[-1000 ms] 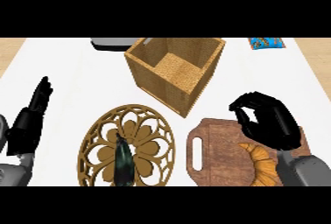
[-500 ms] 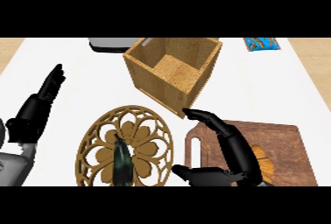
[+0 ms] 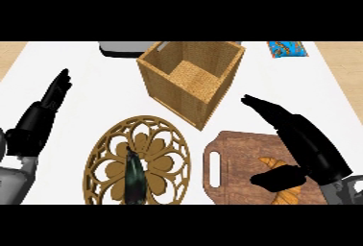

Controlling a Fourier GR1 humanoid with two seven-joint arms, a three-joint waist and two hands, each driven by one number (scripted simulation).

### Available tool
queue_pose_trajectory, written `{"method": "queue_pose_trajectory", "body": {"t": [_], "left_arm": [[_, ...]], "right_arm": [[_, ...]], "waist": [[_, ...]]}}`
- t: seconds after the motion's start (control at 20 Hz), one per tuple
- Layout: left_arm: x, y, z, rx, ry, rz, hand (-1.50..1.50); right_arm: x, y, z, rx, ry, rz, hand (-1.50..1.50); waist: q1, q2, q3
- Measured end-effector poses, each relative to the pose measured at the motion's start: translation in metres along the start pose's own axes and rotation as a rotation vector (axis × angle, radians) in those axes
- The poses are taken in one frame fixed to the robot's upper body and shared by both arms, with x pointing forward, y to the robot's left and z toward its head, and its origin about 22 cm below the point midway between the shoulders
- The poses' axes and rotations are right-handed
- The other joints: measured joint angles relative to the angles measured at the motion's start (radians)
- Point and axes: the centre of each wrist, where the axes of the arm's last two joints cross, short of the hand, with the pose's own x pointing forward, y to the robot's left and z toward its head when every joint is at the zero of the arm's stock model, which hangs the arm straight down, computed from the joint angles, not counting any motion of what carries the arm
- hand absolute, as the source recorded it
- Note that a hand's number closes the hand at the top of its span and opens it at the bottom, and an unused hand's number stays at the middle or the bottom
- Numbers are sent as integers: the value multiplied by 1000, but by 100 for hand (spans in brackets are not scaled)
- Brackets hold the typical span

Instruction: Pick the croissant from the cutting board and place it in the basket

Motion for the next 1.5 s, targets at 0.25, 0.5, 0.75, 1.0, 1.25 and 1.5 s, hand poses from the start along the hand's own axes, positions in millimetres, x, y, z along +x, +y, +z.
{"method": "queue_pose_trajectory", "body": {"t": [0.25,0.5,0.75,1.0,1.25,1.5], "left_arm": [[4,-1,-3,-11,-15,3,0],[8,-6,-8,-18,-17,14,0],[9,-8,-6,-16,-23,15,0],[13,-7,1,-16,-27,19,0],[9,-11,-3,-15,-25,17,0],[11,-15,0,-14,-28,17,0]], "right_arm": [[20,-35,8,250,106,224,-150],[45,-67,9,423,182,308,-150],[48,-86,5,494,220,309,-150],[37,-83,3,543,241,310,-150],[26,-61,-5,585,259,351,-150],[4,-40,-5,650,311,395,-150]], "waist": [[14,7,2],[21,14,7],[23,17,10],[26,18,11],[23,20,12],[23,19,12]]}}
